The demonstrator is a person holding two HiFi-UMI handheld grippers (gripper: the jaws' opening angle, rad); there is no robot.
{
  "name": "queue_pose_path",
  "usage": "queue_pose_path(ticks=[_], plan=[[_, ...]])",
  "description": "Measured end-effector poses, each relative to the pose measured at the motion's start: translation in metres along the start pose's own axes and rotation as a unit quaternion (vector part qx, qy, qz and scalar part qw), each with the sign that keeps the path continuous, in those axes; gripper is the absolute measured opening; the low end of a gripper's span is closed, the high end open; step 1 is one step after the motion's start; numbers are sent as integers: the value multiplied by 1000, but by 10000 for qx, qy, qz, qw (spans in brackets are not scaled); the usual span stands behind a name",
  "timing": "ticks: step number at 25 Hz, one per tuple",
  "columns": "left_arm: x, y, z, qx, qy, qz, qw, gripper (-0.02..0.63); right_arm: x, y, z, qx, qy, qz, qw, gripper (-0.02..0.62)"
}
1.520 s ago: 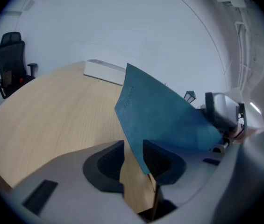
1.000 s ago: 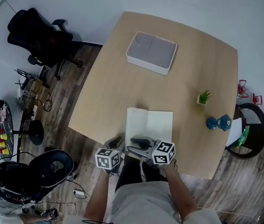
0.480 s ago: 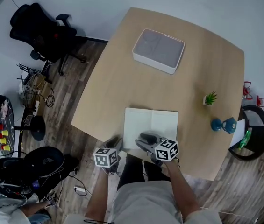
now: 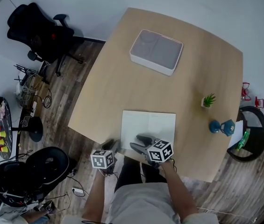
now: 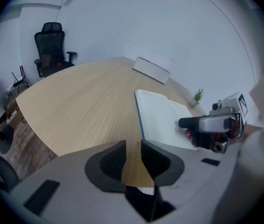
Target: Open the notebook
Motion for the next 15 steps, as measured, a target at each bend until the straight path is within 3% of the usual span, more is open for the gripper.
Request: queue_pose_path(ticks=[3,8,12,15], plan=[[1,-6,3,-17,-60,-89,9999,92,1,-2,-1,10,42,-43,10000,222],[11,-39,-8,-361,-151,-357,9986,91,2,-5,-2,-28,100,-202,9997,221],[3,-49,-29,-172,388,-941,9947,91,0,-4,-6,-115,259,-155,9995,240],[-1,-49,-36,188,633,-1632,9844,81,-2,-2,-9,-175,366,-139,9991,257]])
Point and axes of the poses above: the fingertips, and each gripper's own axes: z backward along the fingers, y to its left, x out of its top, the point moved 4 cm from there along z, backward along the fingers, and after that the axes turned 12 degrees about -x, right-handed, at the moved point
